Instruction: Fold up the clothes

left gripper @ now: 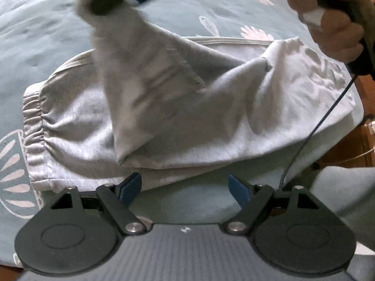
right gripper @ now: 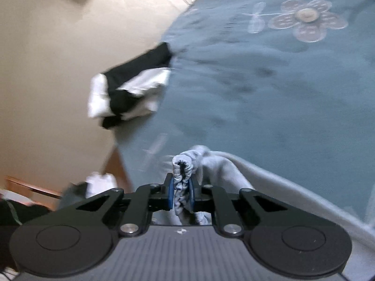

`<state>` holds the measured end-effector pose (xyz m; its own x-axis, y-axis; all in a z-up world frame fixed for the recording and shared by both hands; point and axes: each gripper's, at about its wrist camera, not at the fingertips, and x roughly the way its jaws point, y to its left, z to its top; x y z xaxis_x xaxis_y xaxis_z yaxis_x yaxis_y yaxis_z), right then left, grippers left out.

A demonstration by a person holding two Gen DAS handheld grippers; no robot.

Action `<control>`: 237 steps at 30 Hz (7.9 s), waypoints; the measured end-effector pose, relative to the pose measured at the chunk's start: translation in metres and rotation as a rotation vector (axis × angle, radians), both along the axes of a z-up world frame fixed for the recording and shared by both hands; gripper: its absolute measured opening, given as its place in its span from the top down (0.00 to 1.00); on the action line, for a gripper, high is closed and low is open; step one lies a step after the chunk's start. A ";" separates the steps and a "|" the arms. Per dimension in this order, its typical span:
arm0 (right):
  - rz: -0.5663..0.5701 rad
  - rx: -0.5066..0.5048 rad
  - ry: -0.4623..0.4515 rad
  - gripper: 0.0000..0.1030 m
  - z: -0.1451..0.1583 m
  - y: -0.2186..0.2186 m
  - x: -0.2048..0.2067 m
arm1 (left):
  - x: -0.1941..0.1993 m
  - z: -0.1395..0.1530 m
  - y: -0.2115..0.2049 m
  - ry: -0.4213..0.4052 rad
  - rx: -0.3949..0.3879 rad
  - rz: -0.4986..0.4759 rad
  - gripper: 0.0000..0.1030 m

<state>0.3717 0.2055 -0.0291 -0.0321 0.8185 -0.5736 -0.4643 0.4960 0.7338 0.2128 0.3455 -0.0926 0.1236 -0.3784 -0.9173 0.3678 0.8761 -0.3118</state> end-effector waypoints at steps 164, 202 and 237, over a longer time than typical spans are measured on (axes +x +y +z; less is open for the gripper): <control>-0.740 -0.857 -0.289 0.00 -0.036 -0.233 -0.133 | -0.028 -0.002 -0.095 -0.381 0.040 -0.225 0.01; -0.725 -0.845 -0.124 0.00 -0.066 -0.101 -0.155 | 0.013 -0.006 0.040 -0.378 0.103 0.031 0.01; -0.711 -0.824 -0.199 0.00 -0.070 -0.103 -0.163 | 0.014 -0.021 0.023 -0.263 0.141 0.130 0.01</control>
<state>0.2089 0.1024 -0.0993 0.4472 -0.0213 -0.8942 0.0475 0.9989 0.0000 0.2263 0.3683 -0.1141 0.4027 -0.2155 -0.8896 0.3015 0.9489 -0.0933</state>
